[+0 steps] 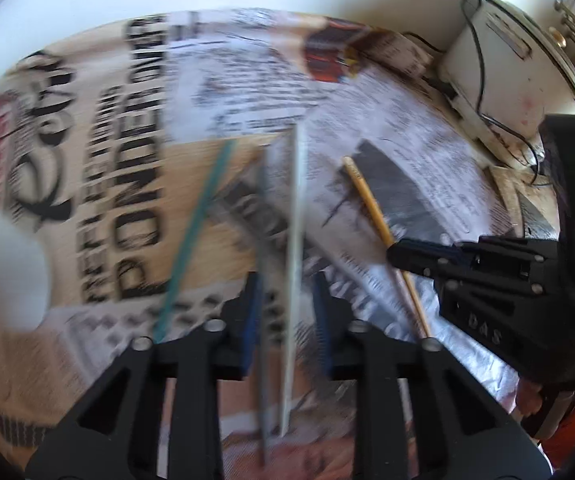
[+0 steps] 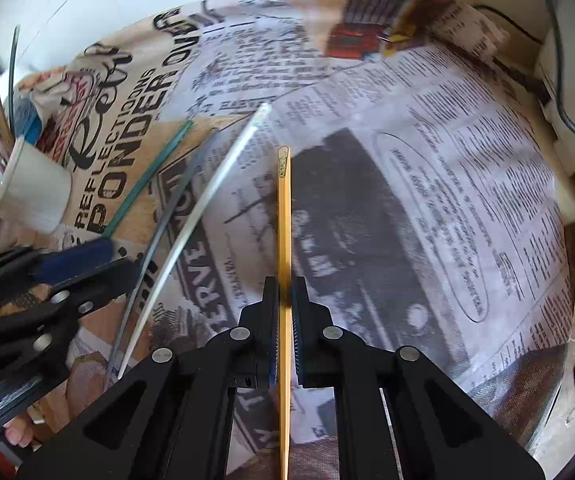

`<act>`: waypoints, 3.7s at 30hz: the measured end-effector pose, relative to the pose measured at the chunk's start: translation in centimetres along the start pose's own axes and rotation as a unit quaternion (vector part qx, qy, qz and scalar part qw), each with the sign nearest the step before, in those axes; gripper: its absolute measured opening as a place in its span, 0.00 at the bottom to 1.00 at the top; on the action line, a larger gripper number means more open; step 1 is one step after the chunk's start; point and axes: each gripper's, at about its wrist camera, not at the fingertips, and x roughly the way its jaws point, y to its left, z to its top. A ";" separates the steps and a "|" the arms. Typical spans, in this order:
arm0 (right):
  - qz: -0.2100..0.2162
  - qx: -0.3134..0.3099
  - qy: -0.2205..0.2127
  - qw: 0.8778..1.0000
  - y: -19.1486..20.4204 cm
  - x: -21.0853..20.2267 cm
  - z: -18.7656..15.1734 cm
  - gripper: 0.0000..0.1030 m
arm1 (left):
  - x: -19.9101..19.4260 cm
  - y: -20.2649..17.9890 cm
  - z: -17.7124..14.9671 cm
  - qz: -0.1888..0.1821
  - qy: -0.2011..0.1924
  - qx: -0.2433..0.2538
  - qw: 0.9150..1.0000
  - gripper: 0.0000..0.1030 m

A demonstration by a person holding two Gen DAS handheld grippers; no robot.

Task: Organize utensils
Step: 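Grasp a yellow chopstick with the right tool while the left tool grasps a white chopstick, then lift the yellow and white chopsticks toward the white cup with both tools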

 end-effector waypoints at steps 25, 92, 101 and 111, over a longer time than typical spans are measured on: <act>0.031 -0.025 0.029 0.999 -1.7 -0.3 -0.8 0.06 | 1.8 -3.6 -2.6 -0.008 0.077 0.034 0.996 0.04; 0.037 -0.080 -0.199 0.976 8.8 -15.6 0.3 0.06 | -16.5 -1.2 -1.7 0.064 -0.183 -0.013 0.981 0.03; 0.056 -0.105 -0.241 0.963 13.1 -17.7 2.1 0.06 | -21.8 1.8 -1.4 0.083 -0.238 -0.022 0.967 0.03; 0.073 -0.111 -0.275 0.952 18.3 -18.7 4.2 0.06 | -26.6 7.3 -1.7 0.097 -0.275 -0.032 0.956 0.03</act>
